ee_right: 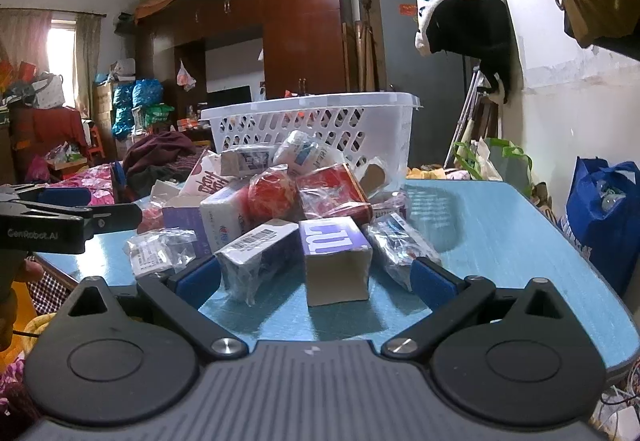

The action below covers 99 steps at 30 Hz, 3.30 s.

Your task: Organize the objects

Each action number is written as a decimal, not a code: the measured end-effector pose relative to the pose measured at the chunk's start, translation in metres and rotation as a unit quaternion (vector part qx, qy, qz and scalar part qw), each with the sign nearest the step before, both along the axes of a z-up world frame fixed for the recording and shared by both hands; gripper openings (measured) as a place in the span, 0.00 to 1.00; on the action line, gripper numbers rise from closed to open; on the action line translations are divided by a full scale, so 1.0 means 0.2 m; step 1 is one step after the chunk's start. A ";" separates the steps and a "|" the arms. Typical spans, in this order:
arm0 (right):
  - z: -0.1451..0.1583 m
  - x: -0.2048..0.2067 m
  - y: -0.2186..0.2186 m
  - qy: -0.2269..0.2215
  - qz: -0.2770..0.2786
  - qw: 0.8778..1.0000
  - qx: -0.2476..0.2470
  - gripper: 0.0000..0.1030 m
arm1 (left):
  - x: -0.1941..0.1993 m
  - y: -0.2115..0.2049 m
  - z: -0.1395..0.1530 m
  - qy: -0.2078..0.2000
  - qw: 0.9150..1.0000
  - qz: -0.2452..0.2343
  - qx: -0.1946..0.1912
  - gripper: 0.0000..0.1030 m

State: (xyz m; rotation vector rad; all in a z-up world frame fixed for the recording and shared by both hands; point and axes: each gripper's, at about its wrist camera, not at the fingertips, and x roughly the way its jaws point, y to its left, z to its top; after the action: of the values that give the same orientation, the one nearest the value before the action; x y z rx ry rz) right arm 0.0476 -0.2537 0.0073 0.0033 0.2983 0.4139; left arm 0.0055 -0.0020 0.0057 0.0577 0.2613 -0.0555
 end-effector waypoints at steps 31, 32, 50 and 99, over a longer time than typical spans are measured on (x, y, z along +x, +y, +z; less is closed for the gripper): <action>0.00 -0.02 0.01 -0.019 -0.010 1.000 -0.017 1.00 | 0.01 0.01 0.00 -0.006 1.000 -0.003 0.005 1.00; 0.01 -0.03 0.01 -0.030 -0.013 0.999 -0.015 1.00 | 0.01 0.02 0.00 -0.009 1.000 -0.002 0.003 1.00; -0.02 -0.03 -0.02 -0.070 0.015 0.997 -0.021 0.78 | 0.15 0.22 -0.01 0.018 0.999 -0.025 -0.030 0.82; 0.08 0.04 -0.05 -0.066 0.015 0.997 -0.024 0.40 | 0.17 0.14 0.04 -0.034 0.997 -0.062 -0.004 0.37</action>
State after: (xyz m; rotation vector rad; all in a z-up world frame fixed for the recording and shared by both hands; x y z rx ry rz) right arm 0.0553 -0.2636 0.0229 -0.0761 0.1775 0.4339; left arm 0.0387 0.0266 0.0145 0.0681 0.1888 -0.1770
